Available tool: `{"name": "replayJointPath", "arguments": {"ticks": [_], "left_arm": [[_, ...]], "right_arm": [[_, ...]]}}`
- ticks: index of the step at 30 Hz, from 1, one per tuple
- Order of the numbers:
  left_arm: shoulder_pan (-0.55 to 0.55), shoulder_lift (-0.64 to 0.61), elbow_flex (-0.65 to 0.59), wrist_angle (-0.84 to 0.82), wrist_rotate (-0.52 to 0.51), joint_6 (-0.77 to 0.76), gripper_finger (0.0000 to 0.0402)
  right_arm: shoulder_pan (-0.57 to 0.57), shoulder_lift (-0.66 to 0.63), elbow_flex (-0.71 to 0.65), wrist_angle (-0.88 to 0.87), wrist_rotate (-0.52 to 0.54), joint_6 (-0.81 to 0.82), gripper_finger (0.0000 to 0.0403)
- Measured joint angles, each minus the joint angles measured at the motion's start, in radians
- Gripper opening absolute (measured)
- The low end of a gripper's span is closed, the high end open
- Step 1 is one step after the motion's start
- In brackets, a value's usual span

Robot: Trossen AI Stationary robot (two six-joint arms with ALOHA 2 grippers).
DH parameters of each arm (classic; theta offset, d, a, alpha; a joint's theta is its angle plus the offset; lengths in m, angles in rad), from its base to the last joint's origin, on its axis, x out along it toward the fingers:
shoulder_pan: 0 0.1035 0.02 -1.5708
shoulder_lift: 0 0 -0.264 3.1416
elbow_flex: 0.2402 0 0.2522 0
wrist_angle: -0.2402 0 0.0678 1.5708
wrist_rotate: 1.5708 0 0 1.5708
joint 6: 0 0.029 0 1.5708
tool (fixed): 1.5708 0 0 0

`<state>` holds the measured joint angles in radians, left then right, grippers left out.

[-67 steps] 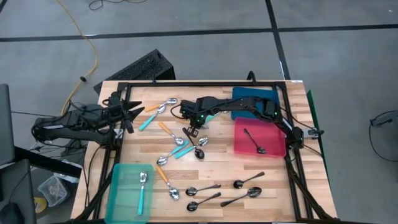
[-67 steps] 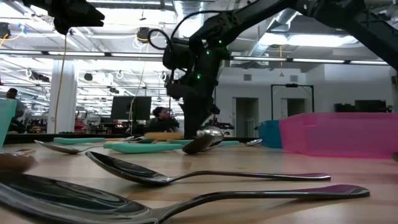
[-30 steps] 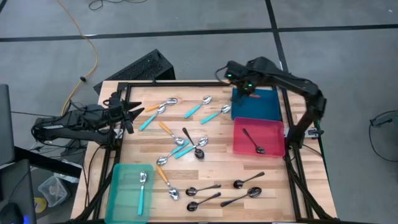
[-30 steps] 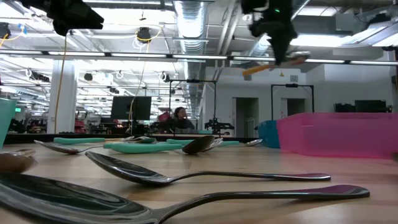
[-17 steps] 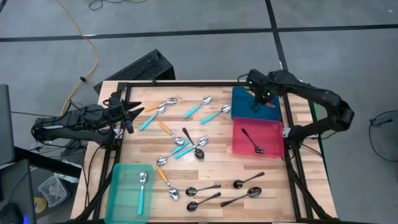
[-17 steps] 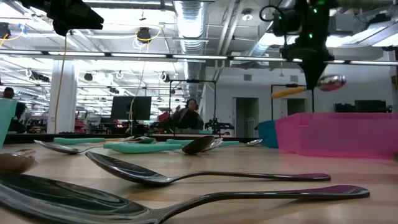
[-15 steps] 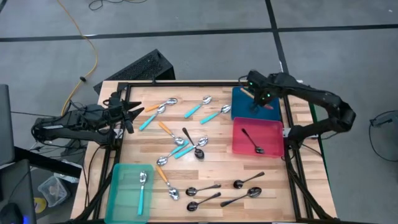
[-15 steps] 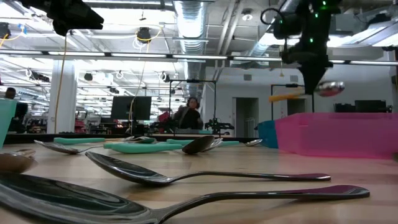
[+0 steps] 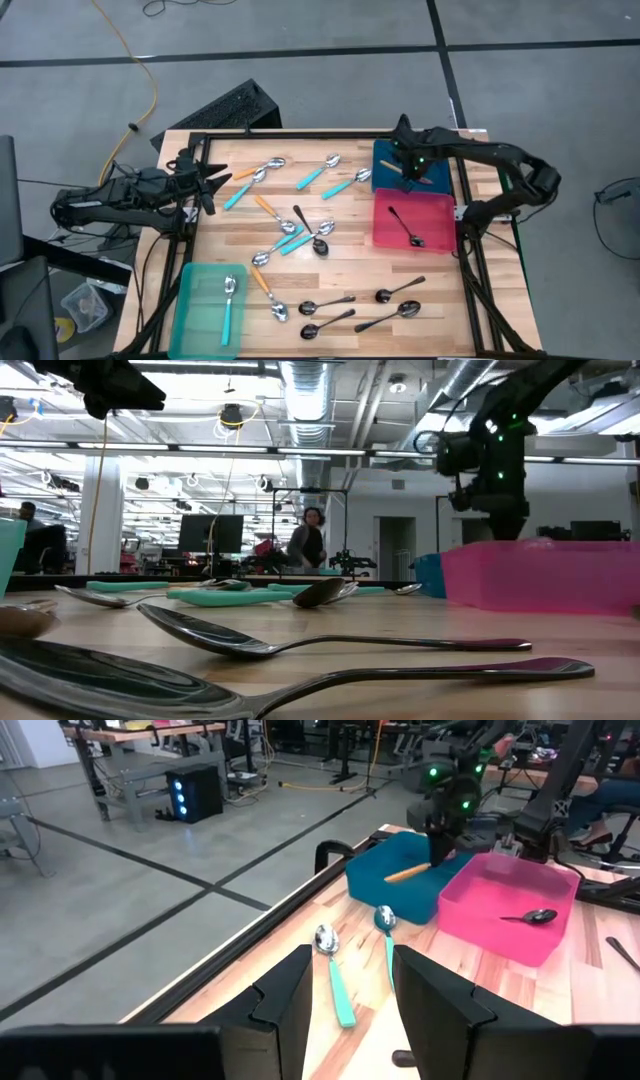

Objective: Sort silverware by color (type)
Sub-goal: Put the yellow spoon into the blue bin

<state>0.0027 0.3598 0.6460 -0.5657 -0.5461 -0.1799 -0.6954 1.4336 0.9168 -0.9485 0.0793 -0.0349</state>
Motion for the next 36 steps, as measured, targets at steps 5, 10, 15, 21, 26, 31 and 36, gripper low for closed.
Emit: {"name": "replayJointPath", "arguments": {"ticks": [5,10,15,21,26,31,36], "left_arm": [[0.000,0.000,0.000,0.000,0.000,0.000,0.0124],[0.000,0.000,0.000,0.000,-0.002,0.000,0.0124],[0.000,0.000,0.000,0.000,-0.002,0.000,0.0124],[0.000,0.000,0.000,0.001,-0.004,0.000,0.0124],[0.000,0.000,0.000,0.000,-0.004,0.000,0.0124],[0.000,0.000,0.000,-0.001,-0.004,0.000,0.0124],[0.000,0.000,0.000,-0.001,-0.004,0.000,0.0124]], "right_arm": [[-0.024,0.053,-0.033,0.060,-0.046,-0.067,0.0018],[-0.063,0.091,-0.067,0.133,-0.099,-0.122,0.0018],[-0.106,0.124,-0.080,0.152,-0.112,-0.141,0.0022],[-0.135,0.158,-0.080,0.154,-0.110,-0.150,0.0045],[-0.139,0.158,-0.082,0.151,-0.091,-0.133,0.0048],[-0.136,0.157,-0.082,0.149,-0.056,-0.124,0.0050],[-0.136,0.157,-0.082,0.149,-0.056,-0.124,0.0054]]}}
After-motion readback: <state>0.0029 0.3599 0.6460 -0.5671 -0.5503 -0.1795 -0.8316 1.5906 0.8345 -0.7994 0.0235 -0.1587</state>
